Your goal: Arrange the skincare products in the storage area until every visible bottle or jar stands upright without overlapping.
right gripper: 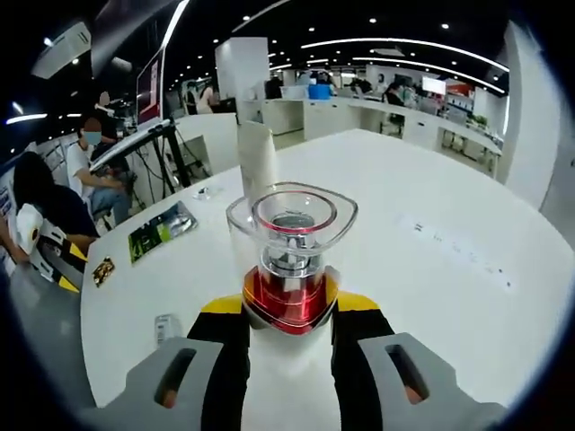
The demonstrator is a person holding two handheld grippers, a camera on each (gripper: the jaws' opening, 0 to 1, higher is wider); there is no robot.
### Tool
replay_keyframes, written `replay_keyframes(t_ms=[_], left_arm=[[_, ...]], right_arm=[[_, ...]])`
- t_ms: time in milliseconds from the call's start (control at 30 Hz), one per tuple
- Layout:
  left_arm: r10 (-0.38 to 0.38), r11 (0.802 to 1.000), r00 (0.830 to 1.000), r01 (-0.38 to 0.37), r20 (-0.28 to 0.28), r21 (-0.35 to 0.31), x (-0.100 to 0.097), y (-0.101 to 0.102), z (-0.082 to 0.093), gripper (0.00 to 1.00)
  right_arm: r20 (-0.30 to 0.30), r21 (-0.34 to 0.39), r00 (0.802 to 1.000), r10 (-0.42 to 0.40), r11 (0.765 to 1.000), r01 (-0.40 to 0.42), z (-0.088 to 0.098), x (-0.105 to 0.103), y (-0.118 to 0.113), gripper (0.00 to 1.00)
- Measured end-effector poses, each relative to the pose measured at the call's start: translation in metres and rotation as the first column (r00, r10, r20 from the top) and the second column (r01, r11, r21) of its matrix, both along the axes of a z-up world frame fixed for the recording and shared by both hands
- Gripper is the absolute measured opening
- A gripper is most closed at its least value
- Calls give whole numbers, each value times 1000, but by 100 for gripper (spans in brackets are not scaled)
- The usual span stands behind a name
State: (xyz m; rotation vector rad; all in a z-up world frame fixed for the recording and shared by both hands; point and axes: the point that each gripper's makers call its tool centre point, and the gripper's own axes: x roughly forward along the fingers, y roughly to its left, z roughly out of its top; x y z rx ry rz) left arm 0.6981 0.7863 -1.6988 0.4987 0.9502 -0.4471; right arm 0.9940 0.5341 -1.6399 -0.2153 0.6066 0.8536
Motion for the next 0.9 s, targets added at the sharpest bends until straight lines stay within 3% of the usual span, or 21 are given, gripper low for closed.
replay_keyframes(t_ms=[333,633,900], left_arm=[[18,1000,1000,-18,-8,7,0,3,-2,39],[27,1000,999,-27,-21,5,-2,4,-5,39],[29,1000,999,-29,-29,8,-3,5,-6,39]], right_arm=[[38,1,999,-11,1000,11,1,11,4,32],[147,34,989,-33,999,28,3,18,12,32],[145,41,989,-34,999,28,3,22,17,33]])
